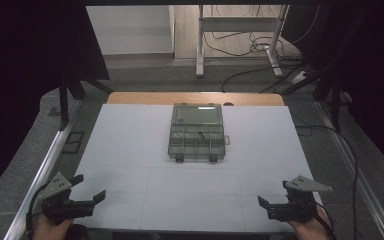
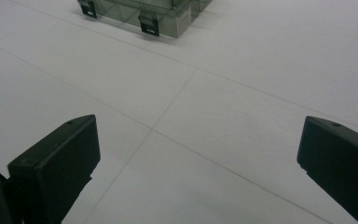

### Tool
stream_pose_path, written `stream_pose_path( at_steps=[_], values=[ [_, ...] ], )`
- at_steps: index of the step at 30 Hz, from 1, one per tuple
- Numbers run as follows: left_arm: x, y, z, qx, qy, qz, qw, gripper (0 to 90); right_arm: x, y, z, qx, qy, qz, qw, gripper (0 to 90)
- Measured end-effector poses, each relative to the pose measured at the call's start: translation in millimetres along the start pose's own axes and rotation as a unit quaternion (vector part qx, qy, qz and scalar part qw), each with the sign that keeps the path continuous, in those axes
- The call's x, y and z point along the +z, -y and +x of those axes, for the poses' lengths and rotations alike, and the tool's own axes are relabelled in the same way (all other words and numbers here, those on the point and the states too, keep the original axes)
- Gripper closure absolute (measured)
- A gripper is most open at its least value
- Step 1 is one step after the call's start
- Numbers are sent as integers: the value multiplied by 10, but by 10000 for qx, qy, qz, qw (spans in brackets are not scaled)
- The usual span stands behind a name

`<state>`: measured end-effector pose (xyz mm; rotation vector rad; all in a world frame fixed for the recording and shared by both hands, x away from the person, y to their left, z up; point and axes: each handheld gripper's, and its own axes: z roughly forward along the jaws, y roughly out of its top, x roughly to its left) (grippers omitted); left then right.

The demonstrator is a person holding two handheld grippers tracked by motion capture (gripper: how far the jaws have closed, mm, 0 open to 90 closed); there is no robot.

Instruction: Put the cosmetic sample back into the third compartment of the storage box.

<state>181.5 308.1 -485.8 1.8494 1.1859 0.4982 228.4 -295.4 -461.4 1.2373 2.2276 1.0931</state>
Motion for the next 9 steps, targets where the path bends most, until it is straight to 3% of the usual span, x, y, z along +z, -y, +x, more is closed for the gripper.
stream_pose_path(
  at_steps=[9],
  values=[
    [4,-4,-2,-6,8,-4,10000,23,-27,34,-6,14,106,1,9999,4]
  ],
)
